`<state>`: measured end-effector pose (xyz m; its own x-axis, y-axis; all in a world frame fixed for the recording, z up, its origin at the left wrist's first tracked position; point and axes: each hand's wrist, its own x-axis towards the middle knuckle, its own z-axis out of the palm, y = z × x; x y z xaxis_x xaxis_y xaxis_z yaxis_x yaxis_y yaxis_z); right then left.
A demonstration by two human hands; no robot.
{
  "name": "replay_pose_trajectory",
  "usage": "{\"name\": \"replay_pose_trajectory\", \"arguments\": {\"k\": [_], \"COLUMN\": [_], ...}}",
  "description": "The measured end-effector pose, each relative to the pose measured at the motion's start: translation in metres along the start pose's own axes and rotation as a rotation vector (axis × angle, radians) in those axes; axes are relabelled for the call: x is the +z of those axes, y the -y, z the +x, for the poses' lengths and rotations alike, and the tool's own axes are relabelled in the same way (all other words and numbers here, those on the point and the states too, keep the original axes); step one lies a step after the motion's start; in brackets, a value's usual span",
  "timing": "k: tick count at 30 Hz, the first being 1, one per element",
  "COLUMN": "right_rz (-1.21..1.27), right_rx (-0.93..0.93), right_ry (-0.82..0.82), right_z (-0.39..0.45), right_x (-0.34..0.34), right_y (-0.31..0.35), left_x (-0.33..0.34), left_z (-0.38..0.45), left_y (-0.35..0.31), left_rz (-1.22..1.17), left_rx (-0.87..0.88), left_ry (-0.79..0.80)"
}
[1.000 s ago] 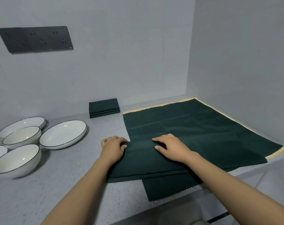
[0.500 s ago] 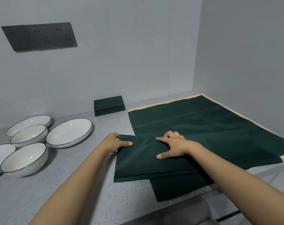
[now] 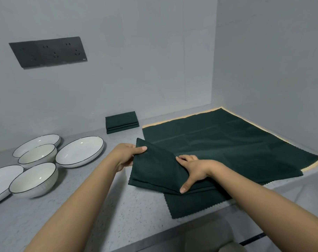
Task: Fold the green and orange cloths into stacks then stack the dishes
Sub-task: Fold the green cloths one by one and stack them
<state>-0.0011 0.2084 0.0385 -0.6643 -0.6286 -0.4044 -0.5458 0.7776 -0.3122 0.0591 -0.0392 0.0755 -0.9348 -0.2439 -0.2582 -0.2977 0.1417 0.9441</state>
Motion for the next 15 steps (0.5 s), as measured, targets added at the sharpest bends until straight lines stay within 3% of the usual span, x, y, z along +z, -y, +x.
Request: {"name": "replay_pose_trajectory", "arguments": {"k": [5, 11, 15], "right_rz": [0.221, 0.752, 1.033], "right_rx": [-0.103, -0.073, -0.02], "right_ry": [-0.205, -0.765, -0.874], "right_z": [-0.014, -0.036, -0.06], "right_x": [0.02, 0.03, 0.024], "right_y": [-0.012, -0.028, -0.045], "left_x": [0.027, 0.076, 0.121], "left_z": [-0.007, -0.008, -0.005], "left_y": [-0.018, -0.04, -0.047], "left_rz": [-0.147, -0.203, -0.198], "left_rx": [0.053, 0.064, 0.073], "left_ry": [0.066, 0.077, 0.07]}}
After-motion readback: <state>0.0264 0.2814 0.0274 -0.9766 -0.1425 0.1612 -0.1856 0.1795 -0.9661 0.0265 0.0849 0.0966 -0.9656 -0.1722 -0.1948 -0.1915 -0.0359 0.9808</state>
